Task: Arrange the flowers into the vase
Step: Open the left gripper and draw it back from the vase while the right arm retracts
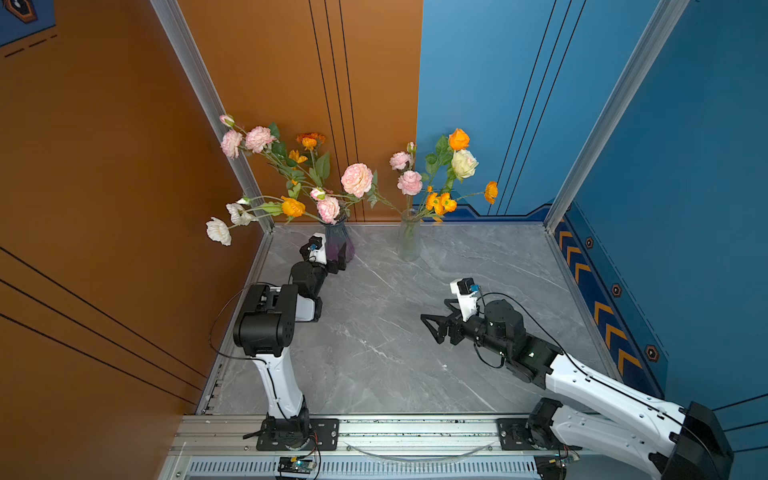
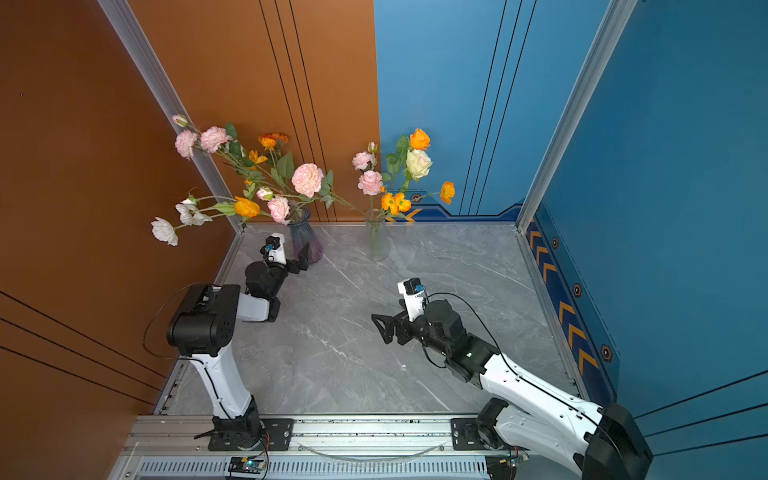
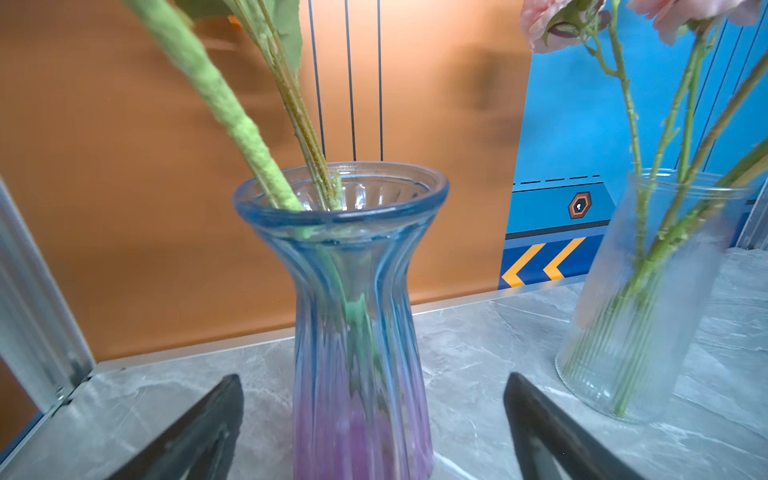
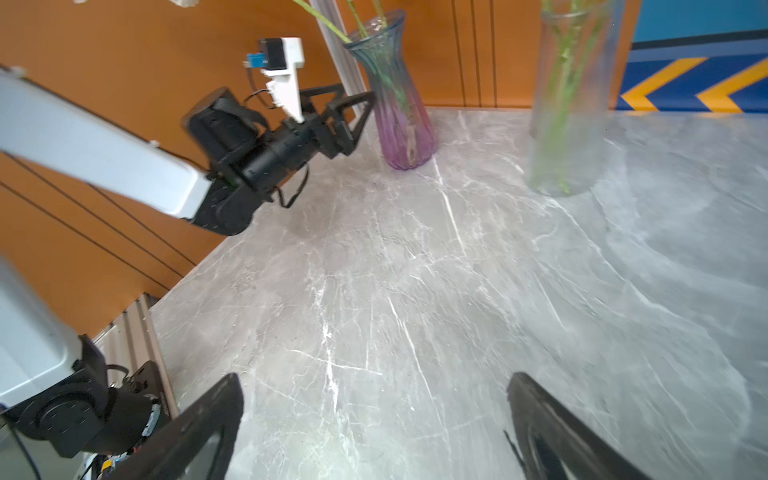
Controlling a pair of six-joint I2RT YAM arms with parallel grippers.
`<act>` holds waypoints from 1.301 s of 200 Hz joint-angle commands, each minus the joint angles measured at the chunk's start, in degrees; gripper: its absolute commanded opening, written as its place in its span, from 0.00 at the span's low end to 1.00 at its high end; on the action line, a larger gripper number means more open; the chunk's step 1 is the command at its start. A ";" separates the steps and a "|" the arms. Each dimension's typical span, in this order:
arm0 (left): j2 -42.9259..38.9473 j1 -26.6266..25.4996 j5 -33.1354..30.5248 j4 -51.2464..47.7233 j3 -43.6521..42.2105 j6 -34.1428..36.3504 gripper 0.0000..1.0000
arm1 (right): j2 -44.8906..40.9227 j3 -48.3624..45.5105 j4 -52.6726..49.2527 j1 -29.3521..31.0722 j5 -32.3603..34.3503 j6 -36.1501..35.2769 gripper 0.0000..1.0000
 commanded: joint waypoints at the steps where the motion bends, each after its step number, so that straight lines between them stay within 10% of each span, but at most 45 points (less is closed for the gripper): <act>1: -8.86 -3.48 -13.83 3.13 -8.17 2.06 0.98 | -2.73 -2.19 -8.86 -3.14 4.65 6.07 1.00; 53: -41.31 -19.73 -48.54 -30.09 -22.95 4.42 0.98 | -15.21 -6.23 -18.19 -14.79 4.71 6.96 1.00; 81: -52.56 -21.33 -55.94 -41.77 -28.63 1.20 0.98 | -20.84 -9.07 -21.04 -24.96 7.14 2.93 1.00; 147: -44.98 -7.88 -37.24 -32.83 -31.58 -6.19 0.98 | -19.96 -18.96 -0.92 -49.14 3.69 2.49 1.00; 217: -13.36 -8.13 -27.24 3.05 -29.77 6.28 0.98 | -8.91 -27.04 25.80 -48.10 12.18 -11.04 1.00; 260: -15.69 -7.96 -29.42 -3.61 -27.69 5.26 0.98 | 5.02 -26.75 40.11 -44.30 12.63 -15.96 1.00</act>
